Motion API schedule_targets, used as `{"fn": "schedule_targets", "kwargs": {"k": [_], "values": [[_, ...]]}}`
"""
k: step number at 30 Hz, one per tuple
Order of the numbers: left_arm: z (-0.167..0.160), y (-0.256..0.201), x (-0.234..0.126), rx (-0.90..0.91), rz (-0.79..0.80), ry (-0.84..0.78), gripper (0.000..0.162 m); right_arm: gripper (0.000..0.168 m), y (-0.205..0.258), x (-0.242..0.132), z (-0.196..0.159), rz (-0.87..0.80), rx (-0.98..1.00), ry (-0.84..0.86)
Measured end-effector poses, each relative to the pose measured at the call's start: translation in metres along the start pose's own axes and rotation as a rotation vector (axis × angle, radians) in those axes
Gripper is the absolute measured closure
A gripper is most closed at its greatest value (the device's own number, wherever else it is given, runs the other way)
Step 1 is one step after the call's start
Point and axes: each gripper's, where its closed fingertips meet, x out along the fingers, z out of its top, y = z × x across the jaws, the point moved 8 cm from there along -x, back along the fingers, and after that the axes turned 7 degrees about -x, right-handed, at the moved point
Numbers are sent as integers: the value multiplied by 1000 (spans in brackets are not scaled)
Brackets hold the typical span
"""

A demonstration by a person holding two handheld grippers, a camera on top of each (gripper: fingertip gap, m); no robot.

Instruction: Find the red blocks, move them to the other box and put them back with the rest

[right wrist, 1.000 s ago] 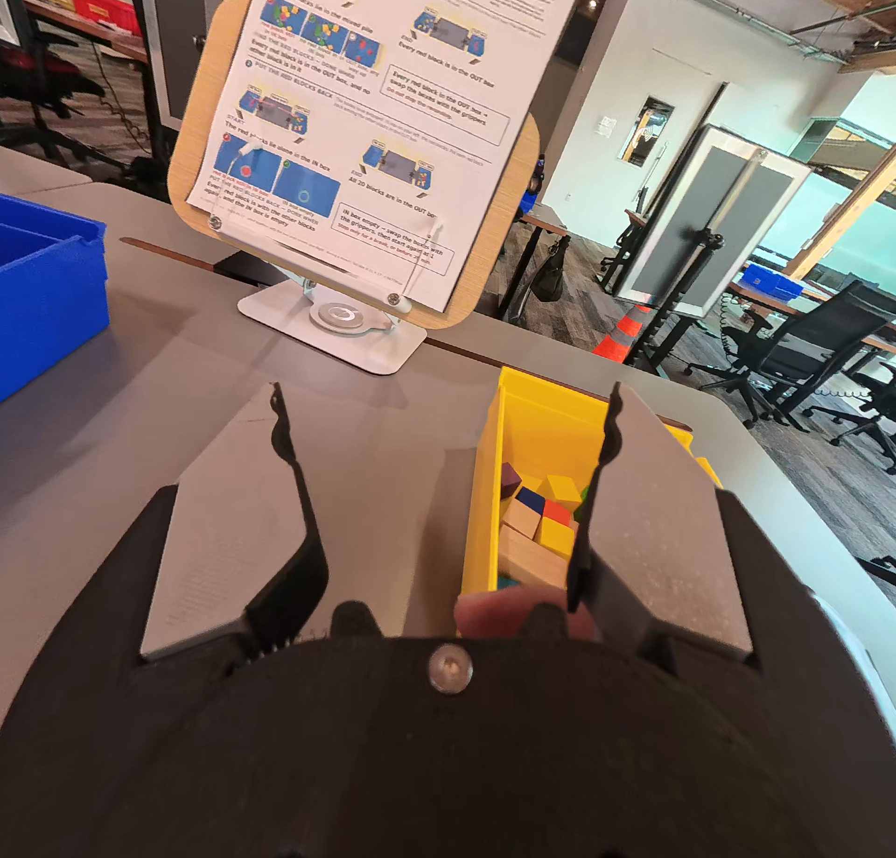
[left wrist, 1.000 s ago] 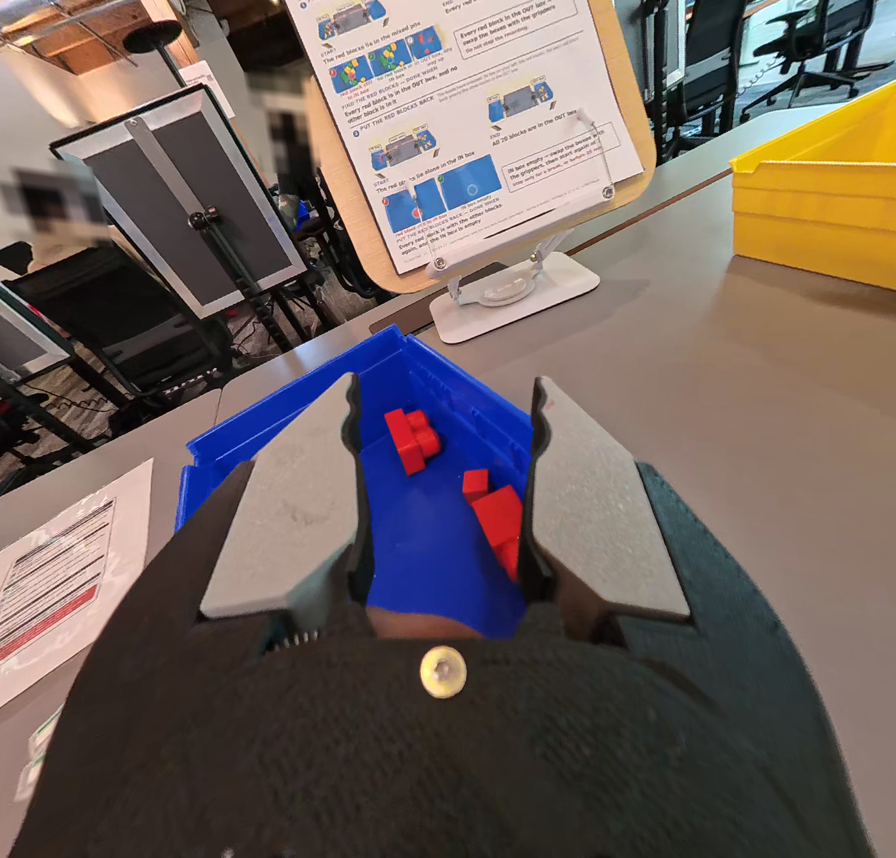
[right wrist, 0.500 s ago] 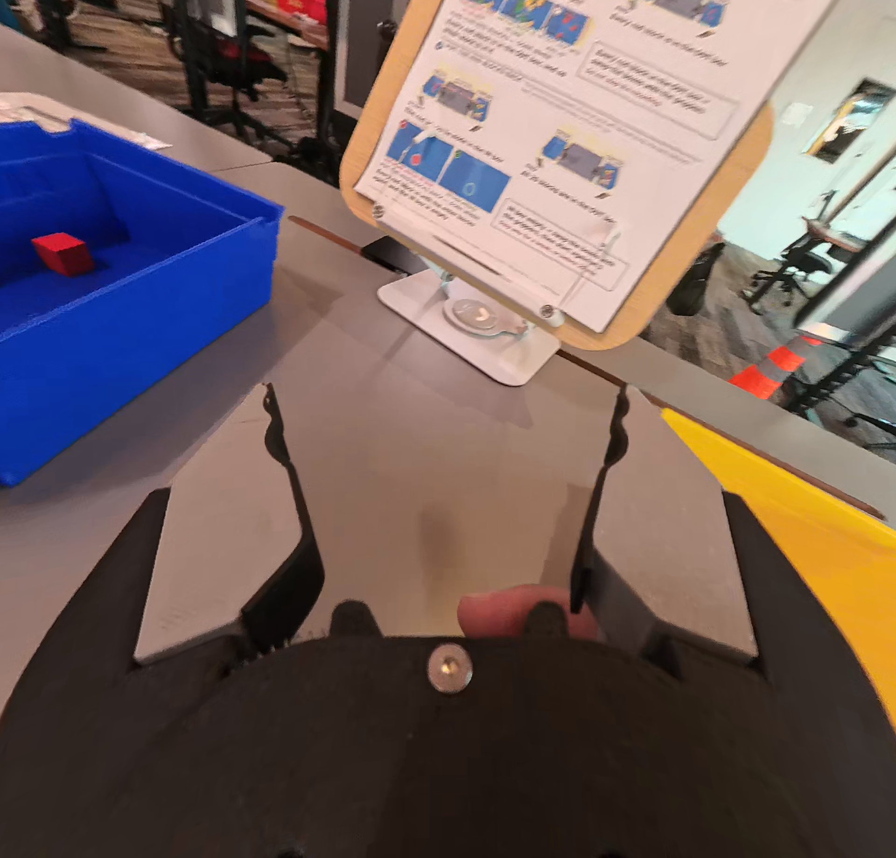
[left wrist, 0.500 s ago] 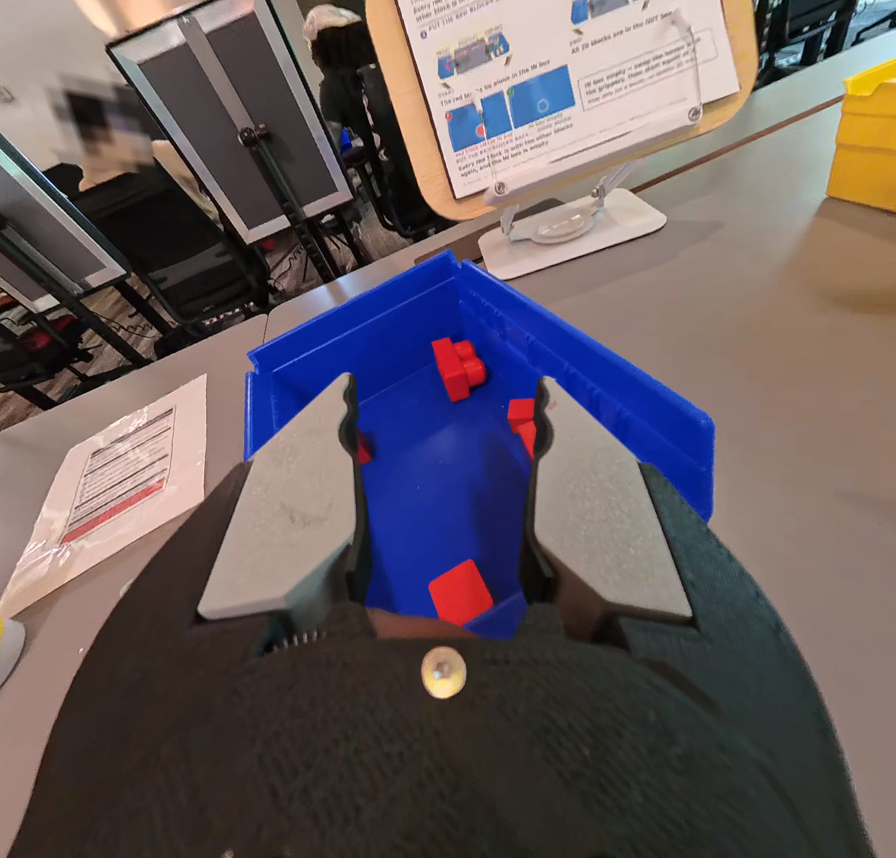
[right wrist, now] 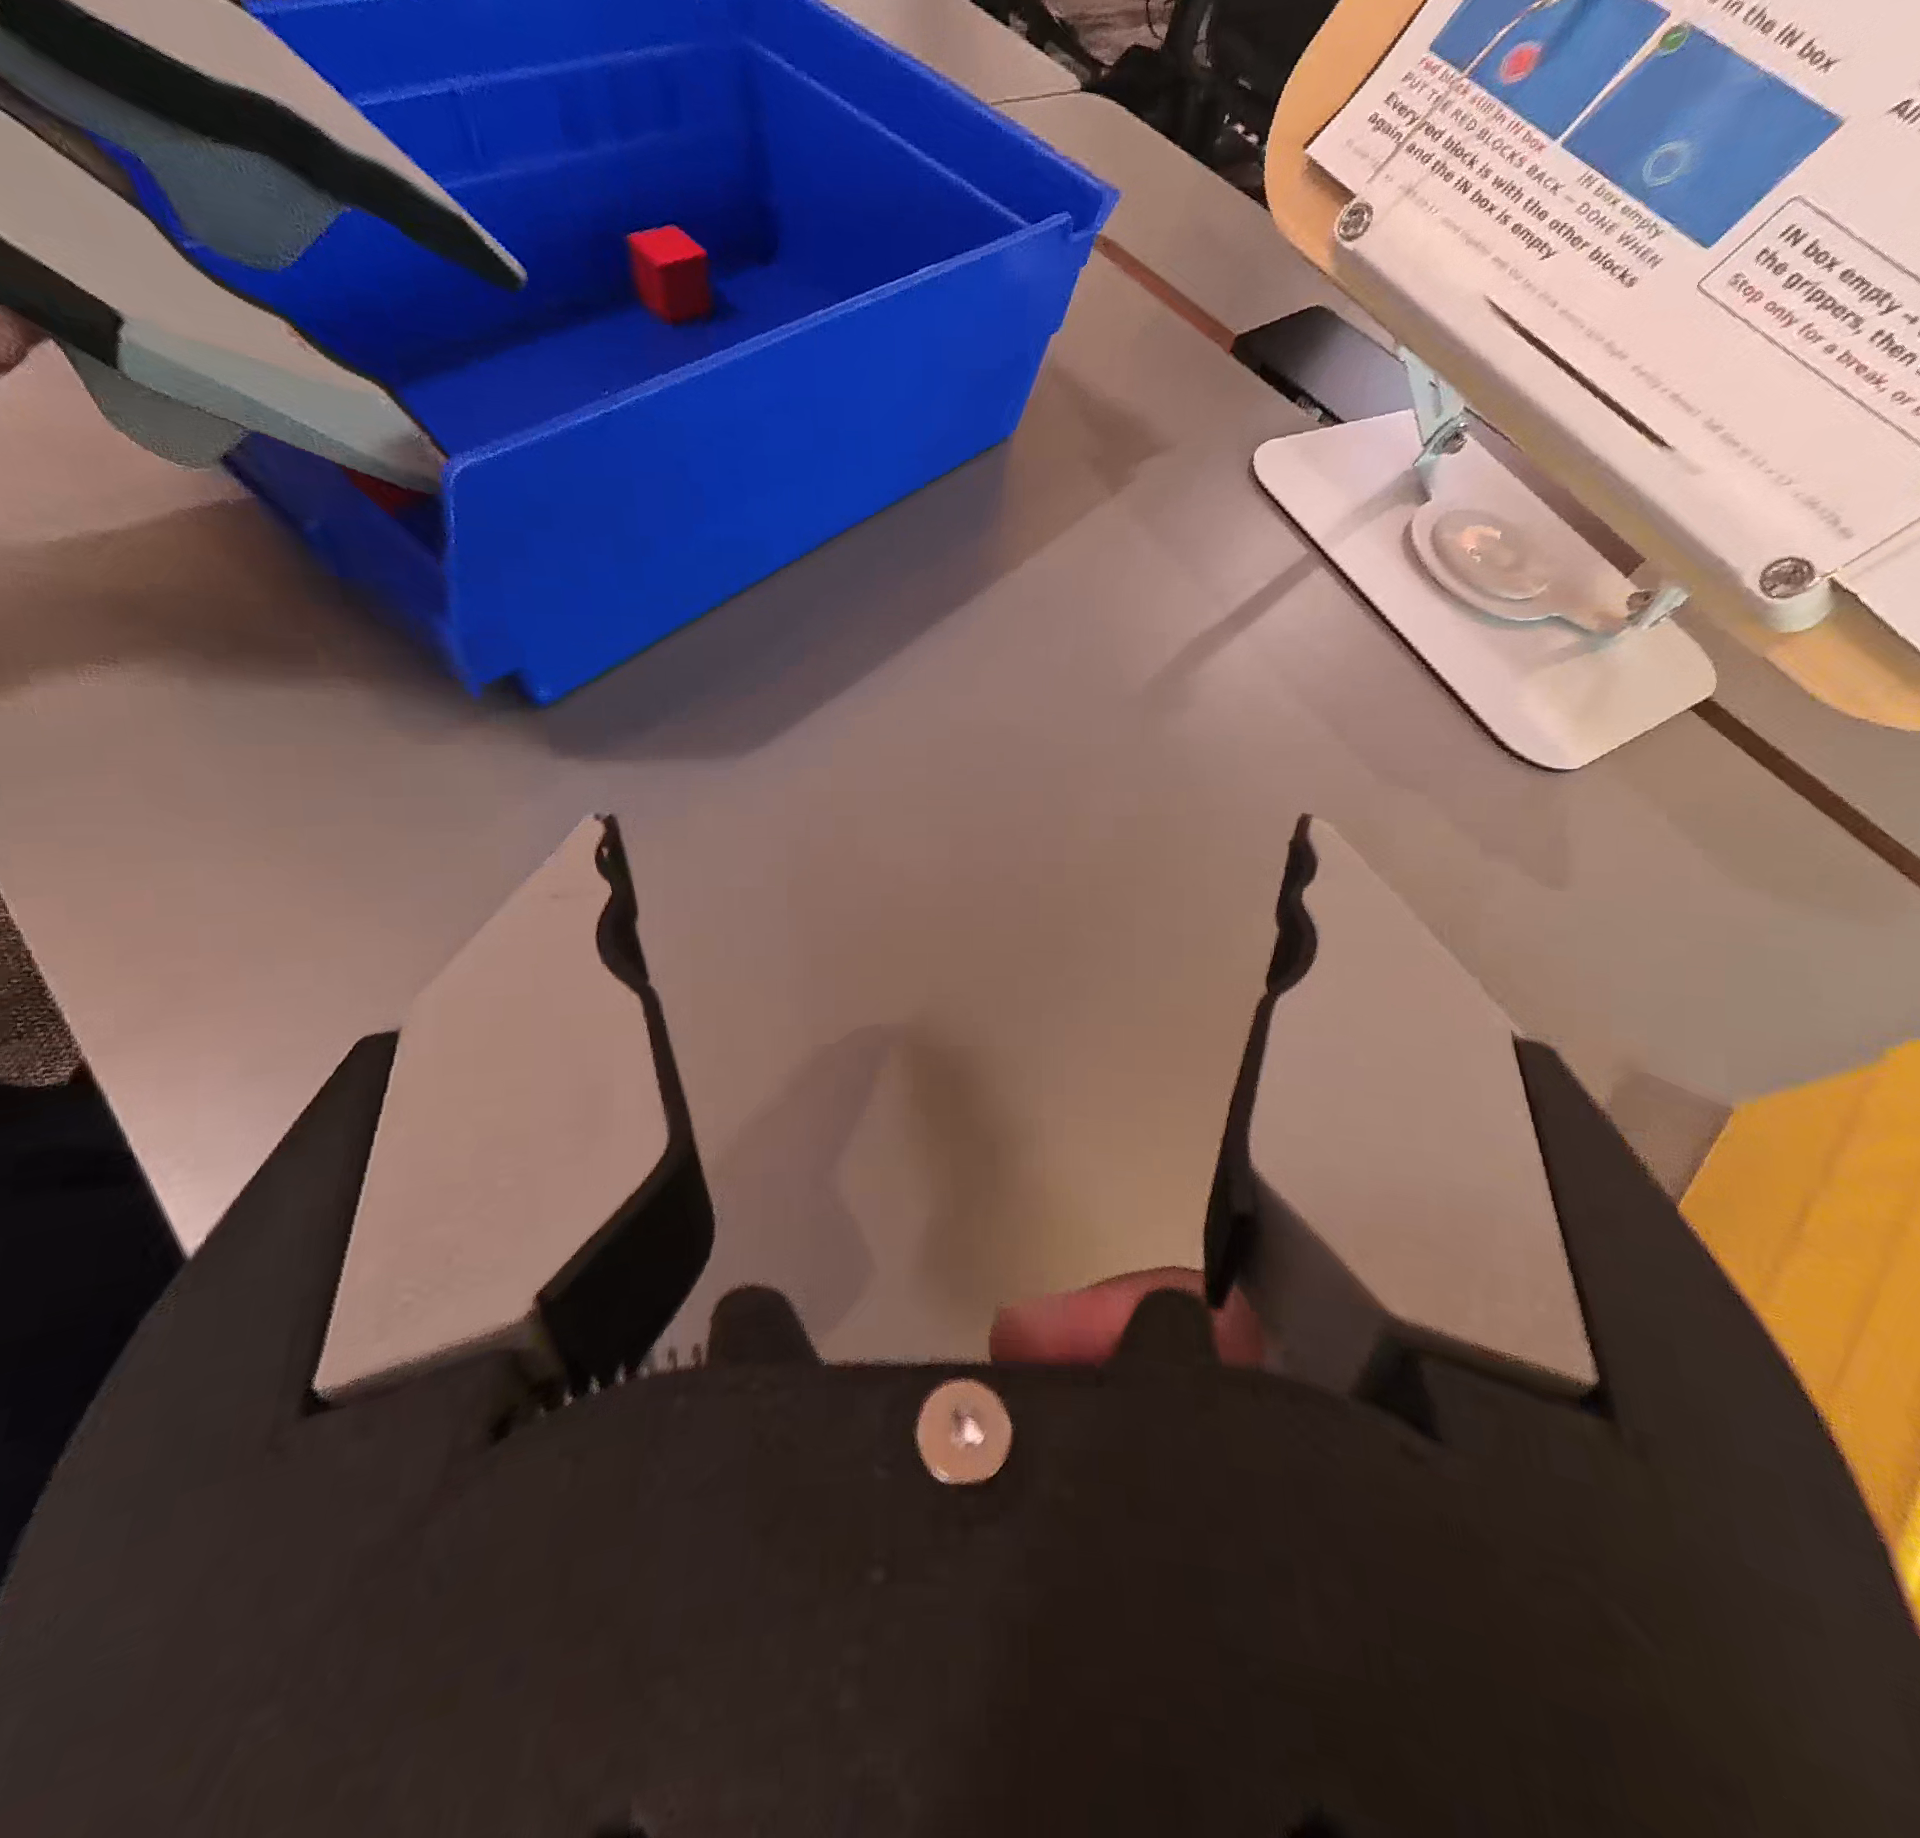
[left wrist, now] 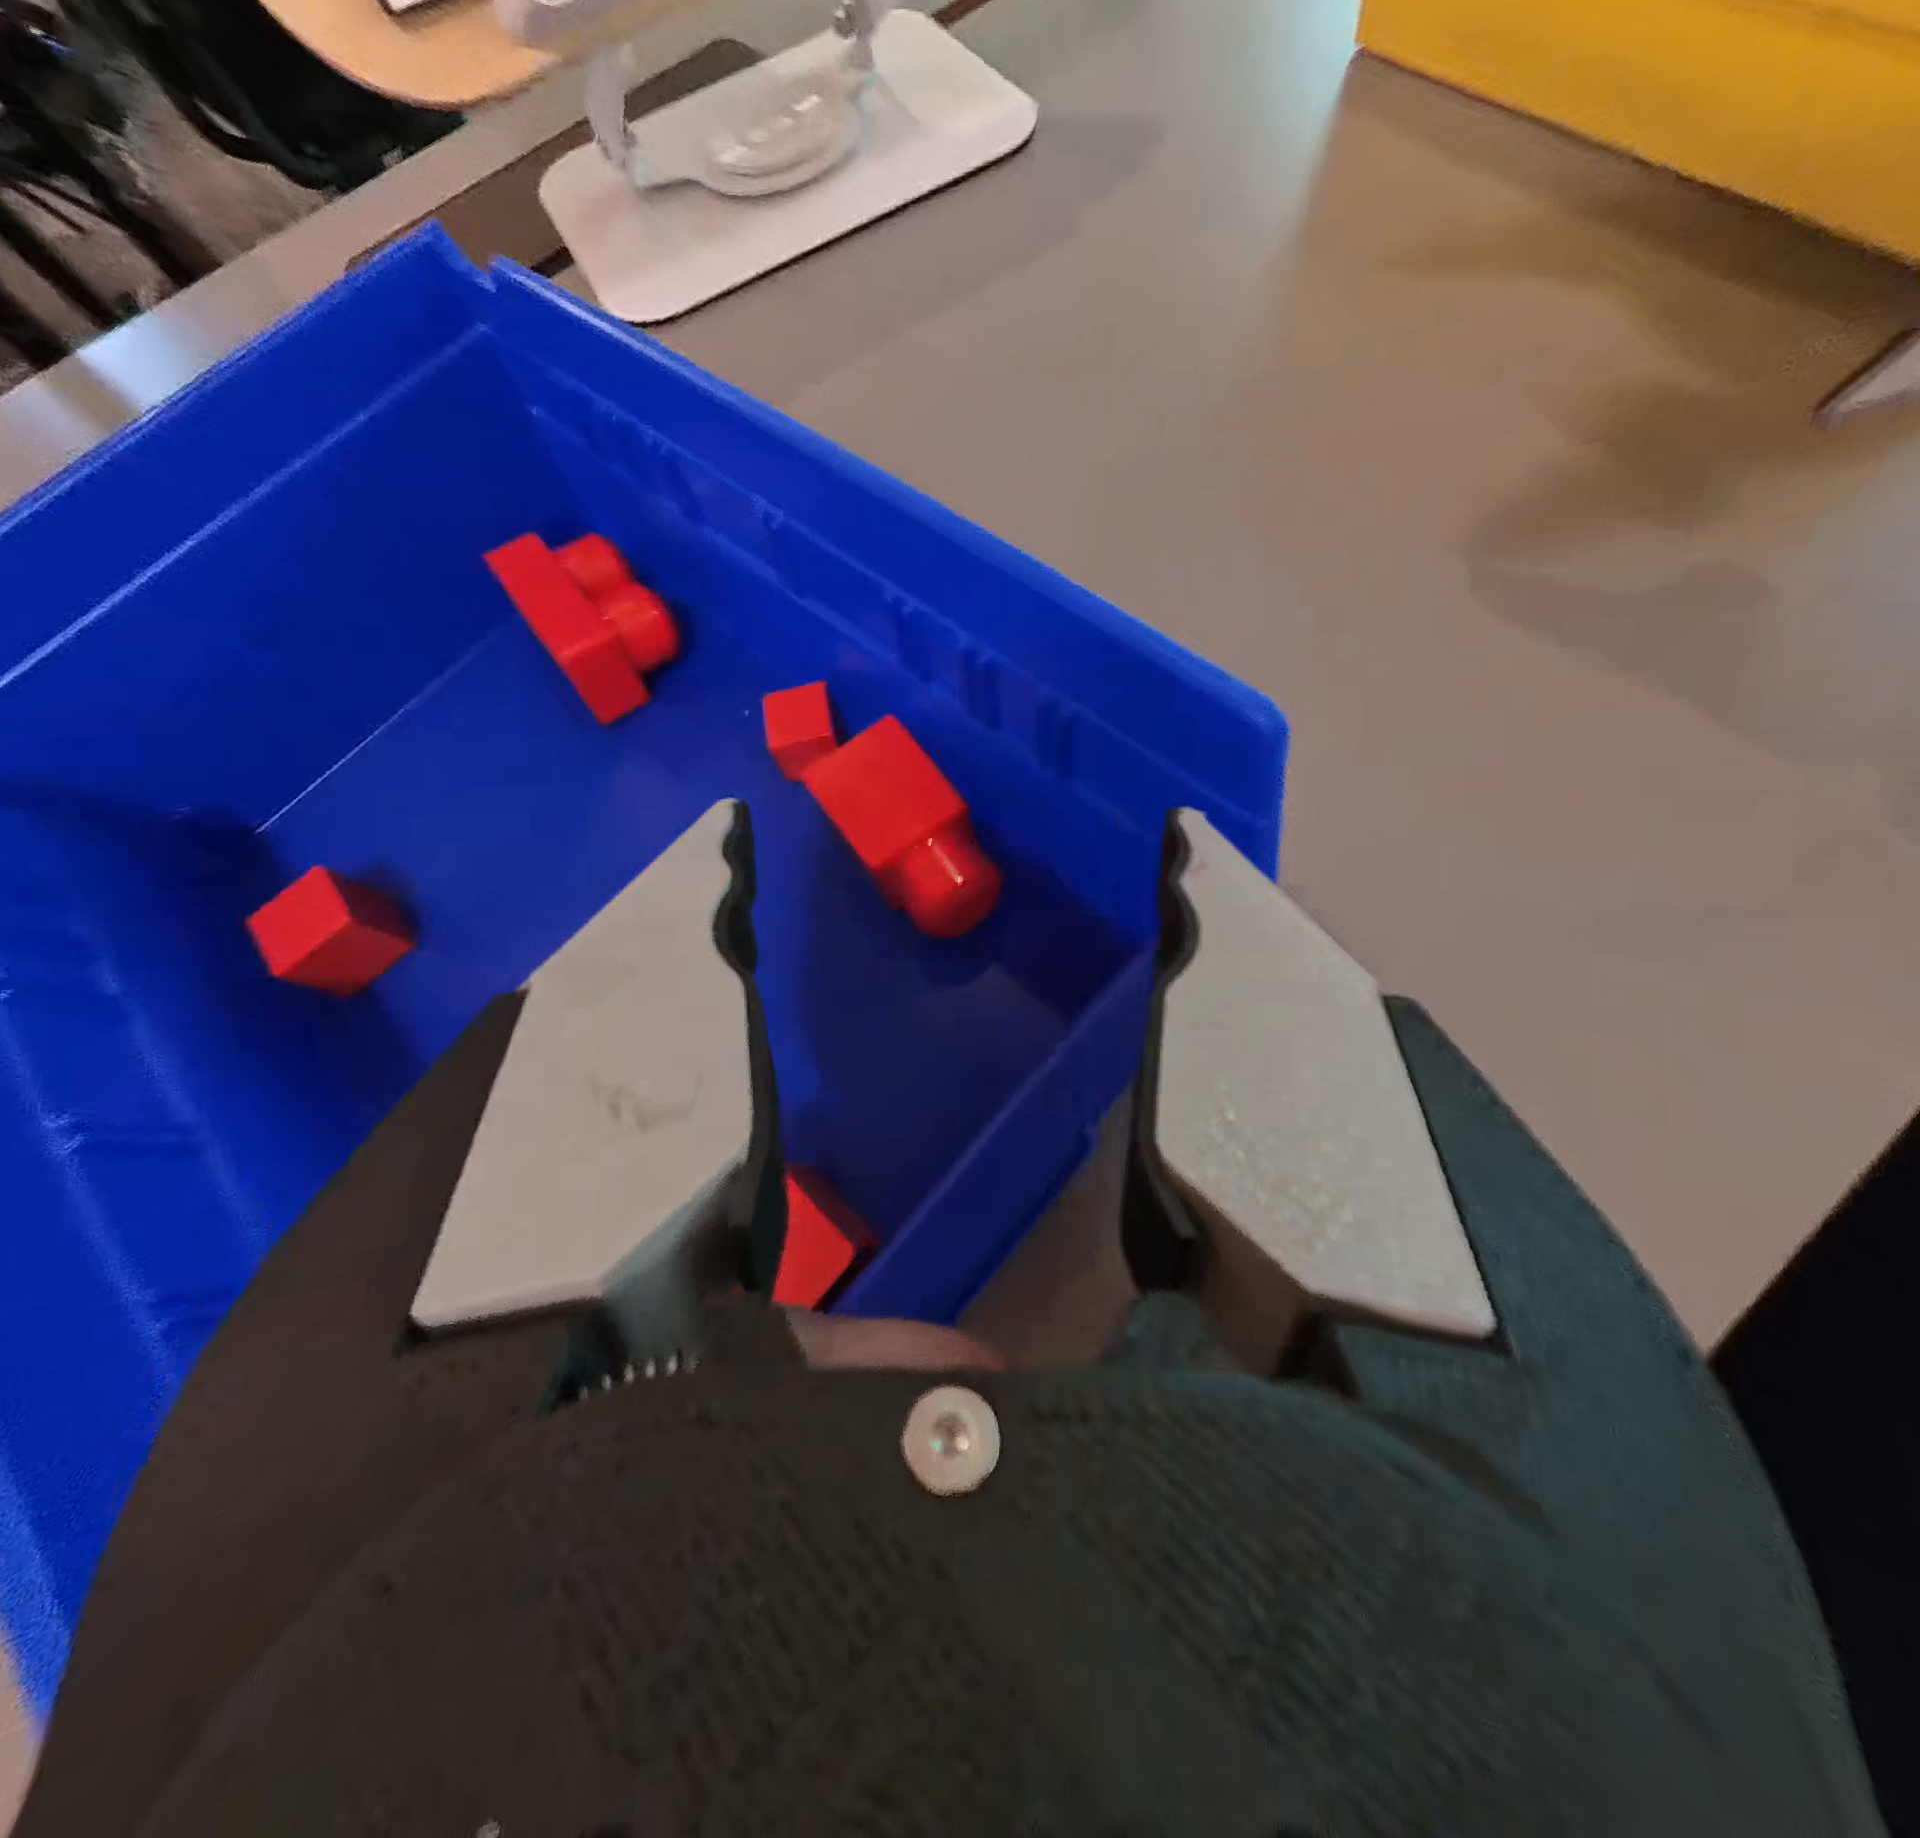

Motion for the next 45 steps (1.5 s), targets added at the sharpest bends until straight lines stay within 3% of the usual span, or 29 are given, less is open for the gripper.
{"fn": "schedule_targets", "kwargs": {"k": [5,12,15,19,22,31,35,39,43,45], "values": [[19,9,6,-168,-15,-133,82,47,-3,-11,-3,-32,15,4],[-3,14,54,-3,210,173,98,51,-5,-20,1,-66,18,-15],[-6,3,64,121,179,265,122,51,-6,-21,3,-68,20,-23],[-12,7,71,188,237,352,111,53,-4,-21,4,-66,9,-24],[-17,9,74,165,173,430,126,53,-2,-21,5,-53,7,-27],[-19,13,73,207,177,424,127,57,1,-23,6,-51,-18,-25],[-5,28,58,241,335,286,127,60,-1,-26,6,-48,-13,-28],[45,27,7,375,522,-167,127,61,-5,-35,9,30,54,-95],[62,-48,-21,663,281,-532,127,70,0,-51,20,233,140,-245],[61,-84,-21,799,257,-593,127,73,8,-59,27,340,164,-310]]}}
